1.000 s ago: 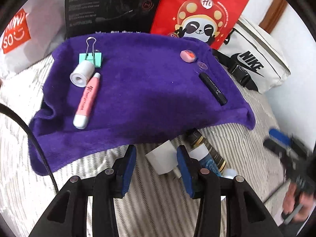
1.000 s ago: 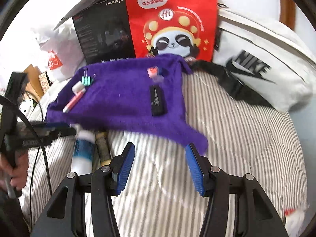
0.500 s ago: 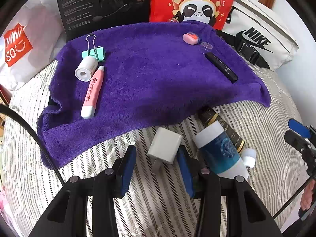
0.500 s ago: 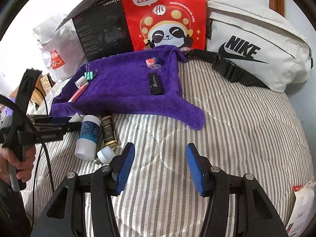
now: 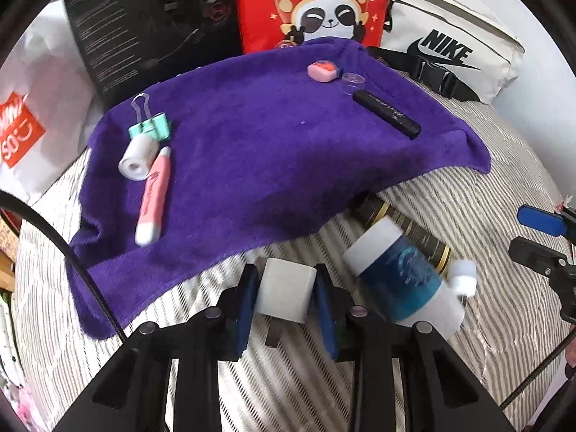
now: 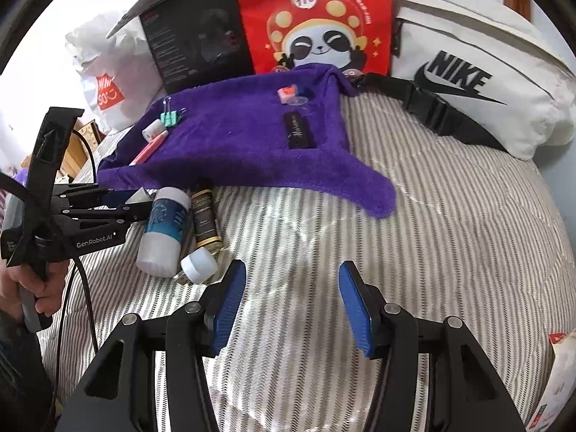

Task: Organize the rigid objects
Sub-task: 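Grasp the white square plug with the left gripper while the right moves toward the white USB light, then grasp the white USB light with the right gripper while the left holds the plug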

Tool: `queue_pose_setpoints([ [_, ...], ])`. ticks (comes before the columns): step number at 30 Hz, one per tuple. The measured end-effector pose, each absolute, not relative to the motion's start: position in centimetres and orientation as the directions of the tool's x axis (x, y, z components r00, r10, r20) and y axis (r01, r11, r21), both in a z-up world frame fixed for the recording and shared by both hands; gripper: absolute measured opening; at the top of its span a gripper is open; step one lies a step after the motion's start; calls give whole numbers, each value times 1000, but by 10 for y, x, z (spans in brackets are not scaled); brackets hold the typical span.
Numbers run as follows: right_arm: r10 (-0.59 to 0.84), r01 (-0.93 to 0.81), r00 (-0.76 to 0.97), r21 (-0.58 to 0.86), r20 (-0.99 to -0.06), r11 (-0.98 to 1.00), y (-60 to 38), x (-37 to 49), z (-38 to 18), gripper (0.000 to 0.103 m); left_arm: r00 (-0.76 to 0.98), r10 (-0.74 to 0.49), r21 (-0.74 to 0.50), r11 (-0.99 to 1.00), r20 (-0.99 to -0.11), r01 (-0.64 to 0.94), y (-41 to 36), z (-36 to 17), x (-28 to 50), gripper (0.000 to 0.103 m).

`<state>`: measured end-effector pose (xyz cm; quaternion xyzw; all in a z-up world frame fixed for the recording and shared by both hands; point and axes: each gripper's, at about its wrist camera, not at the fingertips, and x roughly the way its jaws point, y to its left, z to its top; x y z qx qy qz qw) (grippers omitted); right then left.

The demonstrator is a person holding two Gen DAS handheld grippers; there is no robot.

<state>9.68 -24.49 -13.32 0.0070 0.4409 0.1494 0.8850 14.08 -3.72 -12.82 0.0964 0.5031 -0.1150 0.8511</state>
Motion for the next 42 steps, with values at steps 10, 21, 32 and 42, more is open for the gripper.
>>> queue_pose_setpoints([
  [10, 342, -403, 528, 126, -777, 907, -196, 88, -142, 53, 481, -66, 39, 978, -874, 206, 14, -134, 112, 30],
  [21, 316, -452, 527, 54, -789, 890, -179, 90, -158, 55, 486, -101, 4, 978, -868, 210, 21, -137, 107, 30],
  [32, 306, -456, 555, 25, -773, 890, -178, 88, -154, 36, 491, -100, 8, 977, -865, 213, 22, -136, 103, 30],
  [42, 269, -383, 574, 37, -773, 923, -197, 84, -159, 36, 519, -99, 4, 981, -849, 194, 23, -138, 98, 30],
])
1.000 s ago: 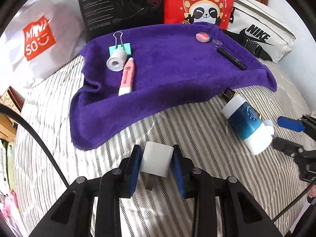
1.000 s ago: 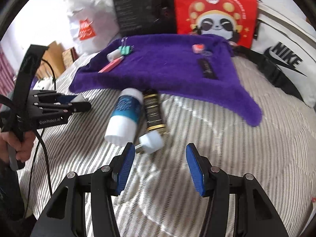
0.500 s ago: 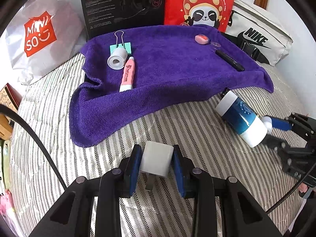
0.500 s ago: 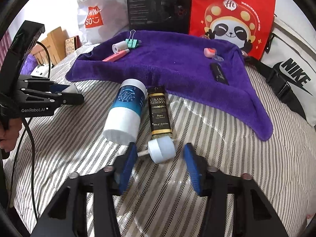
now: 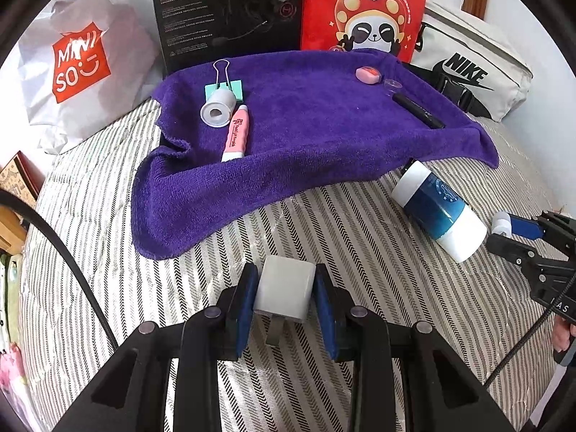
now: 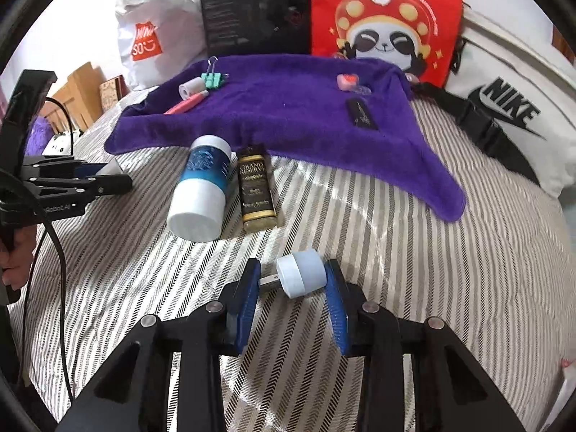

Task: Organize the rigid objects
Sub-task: 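Grasp the white USB light with the right gripper while the left holds the plug, then carry the plug onto the towel beside the clip while the right carries the USB light there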

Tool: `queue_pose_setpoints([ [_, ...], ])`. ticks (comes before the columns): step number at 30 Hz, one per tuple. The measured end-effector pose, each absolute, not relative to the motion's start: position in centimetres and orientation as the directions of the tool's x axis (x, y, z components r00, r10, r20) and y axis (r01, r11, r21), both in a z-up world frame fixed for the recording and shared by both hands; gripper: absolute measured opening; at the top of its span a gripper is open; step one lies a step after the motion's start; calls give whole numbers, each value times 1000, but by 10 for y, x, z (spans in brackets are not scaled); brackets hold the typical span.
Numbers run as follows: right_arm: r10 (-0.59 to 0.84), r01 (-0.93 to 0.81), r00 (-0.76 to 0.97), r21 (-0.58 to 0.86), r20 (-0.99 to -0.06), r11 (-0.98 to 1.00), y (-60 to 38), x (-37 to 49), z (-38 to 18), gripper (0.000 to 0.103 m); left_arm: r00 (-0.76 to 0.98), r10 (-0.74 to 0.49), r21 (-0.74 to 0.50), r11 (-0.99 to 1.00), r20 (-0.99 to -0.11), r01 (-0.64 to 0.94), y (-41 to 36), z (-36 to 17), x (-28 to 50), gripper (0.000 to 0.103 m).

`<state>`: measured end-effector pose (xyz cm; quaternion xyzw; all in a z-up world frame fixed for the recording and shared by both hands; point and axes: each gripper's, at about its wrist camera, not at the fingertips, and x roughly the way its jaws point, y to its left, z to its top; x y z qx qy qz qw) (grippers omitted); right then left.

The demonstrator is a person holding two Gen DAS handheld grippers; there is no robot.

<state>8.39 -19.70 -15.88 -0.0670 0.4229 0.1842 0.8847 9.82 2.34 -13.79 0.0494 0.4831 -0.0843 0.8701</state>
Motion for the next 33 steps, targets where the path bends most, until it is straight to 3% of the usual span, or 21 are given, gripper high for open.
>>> queue_pose_setpoints([
  [19, 306, -374, 606, 76, -734, 924, -202, 109, -116, 36, 521, -199, -127, 977, -830, 171, 52, -115, 103, 29],
  [33, 335, -416, 634, 58, -696, 908, -177, 195, -66, 36, 582, -168, -82, 982, -796, 171, 64, -66, 164, 29],
])
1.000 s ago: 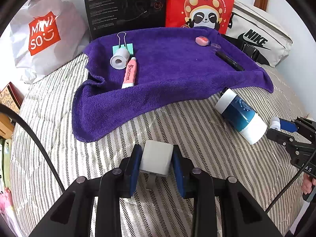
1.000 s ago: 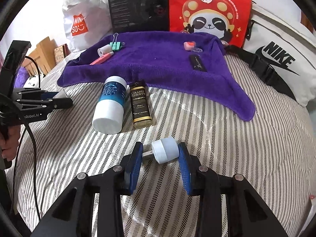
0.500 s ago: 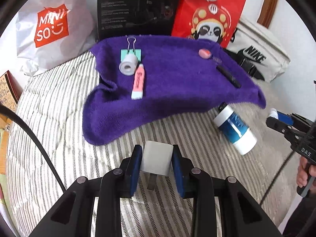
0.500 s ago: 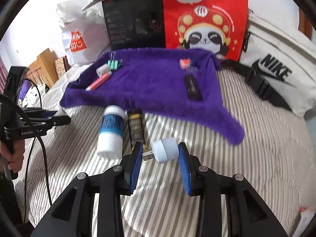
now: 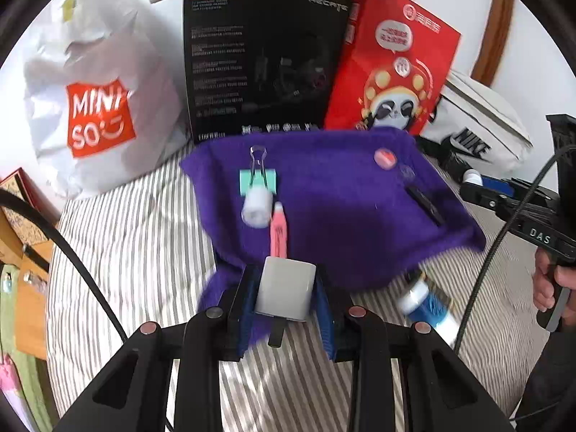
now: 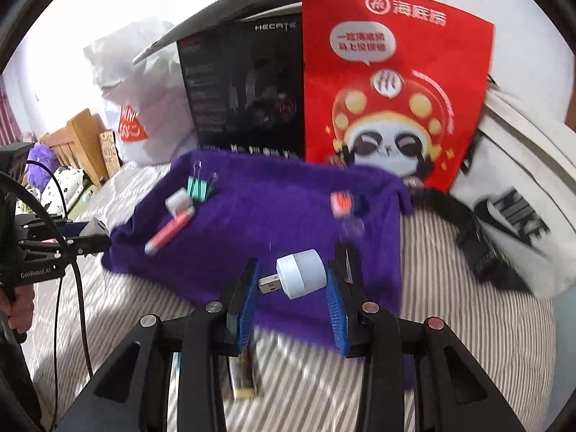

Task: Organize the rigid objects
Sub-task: 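Carry the plug onto the towel beside the clip while the right carries the USB light there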

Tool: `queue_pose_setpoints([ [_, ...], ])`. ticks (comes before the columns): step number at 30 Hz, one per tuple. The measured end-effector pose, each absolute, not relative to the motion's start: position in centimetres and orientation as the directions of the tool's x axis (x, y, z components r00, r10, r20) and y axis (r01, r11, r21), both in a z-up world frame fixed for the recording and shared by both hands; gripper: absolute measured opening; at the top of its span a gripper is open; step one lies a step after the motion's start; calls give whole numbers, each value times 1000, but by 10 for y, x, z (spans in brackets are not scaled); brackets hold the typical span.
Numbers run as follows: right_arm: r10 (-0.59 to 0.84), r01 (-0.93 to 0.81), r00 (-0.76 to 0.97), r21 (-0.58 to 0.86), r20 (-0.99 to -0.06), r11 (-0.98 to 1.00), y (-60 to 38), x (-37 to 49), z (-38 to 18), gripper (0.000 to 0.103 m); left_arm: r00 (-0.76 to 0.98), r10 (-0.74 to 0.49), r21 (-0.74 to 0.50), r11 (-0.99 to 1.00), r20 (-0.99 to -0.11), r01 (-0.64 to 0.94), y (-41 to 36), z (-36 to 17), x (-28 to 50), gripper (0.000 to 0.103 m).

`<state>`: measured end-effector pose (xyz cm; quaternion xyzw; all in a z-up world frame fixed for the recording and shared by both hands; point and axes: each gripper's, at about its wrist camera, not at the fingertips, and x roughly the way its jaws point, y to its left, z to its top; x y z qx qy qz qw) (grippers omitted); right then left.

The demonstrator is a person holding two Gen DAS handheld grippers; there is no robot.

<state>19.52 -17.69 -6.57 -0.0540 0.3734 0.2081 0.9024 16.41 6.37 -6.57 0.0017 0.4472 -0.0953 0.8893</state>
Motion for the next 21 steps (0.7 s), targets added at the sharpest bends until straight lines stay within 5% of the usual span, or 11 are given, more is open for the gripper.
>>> queue_pose_setpoints([
  [21, 410, -543, 495, 97, -766, 834, -156, 290, -107, 36, 516, -226, -110, 963, -827, 245, 35, -97, 272, 29],
])
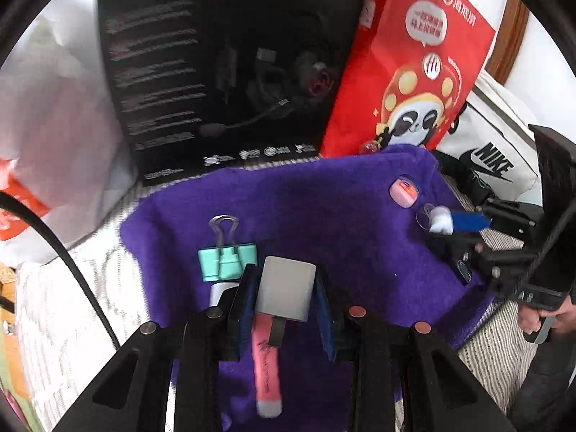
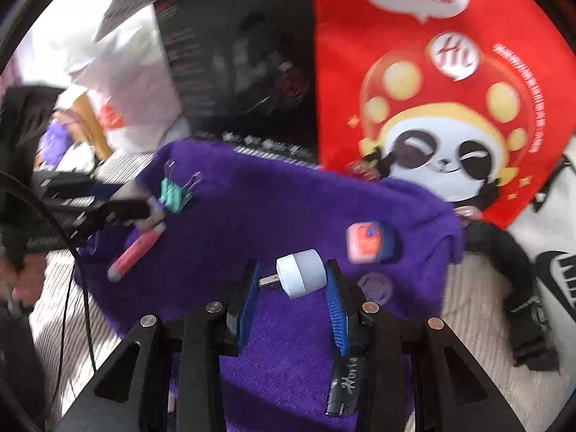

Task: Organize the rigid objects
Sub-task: 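Carry the plug onto the towel beside the clip while the right carries the USB light there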

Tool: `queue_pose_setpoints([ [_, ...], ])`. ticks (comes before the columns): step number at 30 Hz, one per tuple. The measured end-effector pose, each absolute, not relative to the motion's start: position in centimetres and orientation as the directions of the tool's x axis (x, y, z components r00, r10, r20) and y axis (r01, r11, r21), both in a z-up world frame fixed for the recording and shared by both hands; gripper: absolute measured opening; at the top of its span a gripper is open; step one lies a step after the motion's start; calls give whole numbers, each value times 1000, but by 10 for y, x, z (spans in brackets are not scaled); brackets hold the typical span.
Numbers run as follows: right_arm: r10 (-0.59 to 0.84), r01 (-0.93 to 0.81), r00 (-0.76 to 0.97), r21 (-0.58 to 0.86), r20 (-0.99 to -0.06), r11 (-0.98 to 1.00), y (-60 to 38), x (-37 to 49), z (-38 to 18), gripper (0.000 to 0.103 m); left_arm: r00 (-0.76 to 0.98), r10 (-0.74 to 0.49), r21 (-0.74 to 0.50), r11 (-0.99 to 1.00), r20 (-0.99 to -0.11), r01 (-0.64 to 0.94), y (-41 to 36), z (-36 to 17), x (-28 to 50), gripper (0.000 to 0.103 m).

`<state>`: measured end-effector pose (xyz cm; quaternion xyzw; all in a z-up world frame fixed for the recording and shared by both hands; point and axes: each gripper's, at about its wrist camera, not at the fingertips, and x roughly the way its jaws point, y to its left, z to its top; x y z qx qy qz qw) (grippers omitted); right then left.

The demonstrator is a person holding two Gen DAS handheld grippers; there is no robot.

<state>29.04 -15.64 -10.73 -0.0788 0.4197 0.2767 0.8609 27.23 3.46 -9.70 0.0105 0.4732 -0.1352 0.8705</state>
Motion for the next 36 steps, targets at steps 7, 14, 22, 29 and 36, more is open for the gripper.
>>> queue_pose_setpoints([
  [7, 402, -553, 447, 106, -799, 826, -163, 295, -130, 36, 491, -214, -88, 960, -845, 267, 20, -111, 282, 29],
  [14, 406, -568, 422, 113, -810, 815, -158, 298, -143, 36, 481, -207, -94, 964, -852, 248, 23, -119, 289, 29],
  [22, 389, -565, 436, 89, -811, 820, -157, 297, -143, 36, 479, -203, -96, 966, -854, 239, 25, -125, 290, 29],
  [29, 362, -575, 458, 40, -812, 817, -150, 298, -144, 36, 478, -175, -65, 969, -861, 237, 17, -132, 291, 29],
  [36, 352, -586, 465, 16, -812, 810, -147, 298, -144, 36, 481, -157, -40, 969, -862, 245, 9, -132, 292, 29],
])
